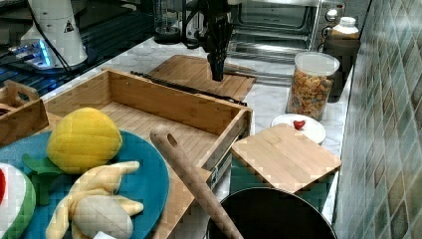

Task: Close the drawer.

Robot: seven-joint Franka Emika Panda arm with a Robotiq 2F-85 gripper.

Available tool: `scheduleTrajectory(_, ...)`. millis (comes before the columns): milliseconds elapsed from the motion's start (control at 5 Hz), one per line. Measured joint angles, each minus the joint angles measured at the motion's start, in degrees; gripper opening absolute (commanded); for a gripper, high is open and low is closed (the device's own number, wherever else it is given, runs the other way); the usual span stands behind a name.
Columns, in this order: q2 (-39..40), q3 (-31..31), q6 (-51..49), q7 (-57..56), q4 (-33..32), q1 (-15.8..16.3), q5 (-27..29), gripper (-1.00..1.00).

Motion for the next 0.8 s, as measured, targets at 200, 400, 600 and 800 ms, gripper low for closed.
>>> scheduleTrajectory(200, 0.2, 0.0, -6.5, -1.1, -0.1, -0.3, 0.0, -1.0)
scheduleTrajectory(400, 0.1, -0.2, -9.2, -3.9, -0.8, -0.5, 0.0, -1.0)
scheduleTrajectory(600, 0.1, -1.0, -5.2, -5.3, -2.4, -0.2, 0.0, -1.0)
scheduleTrajectory(800, 0.1, -1.2, -3.8, -5.9, -3.2, -1.7, 0.0, -1.0)
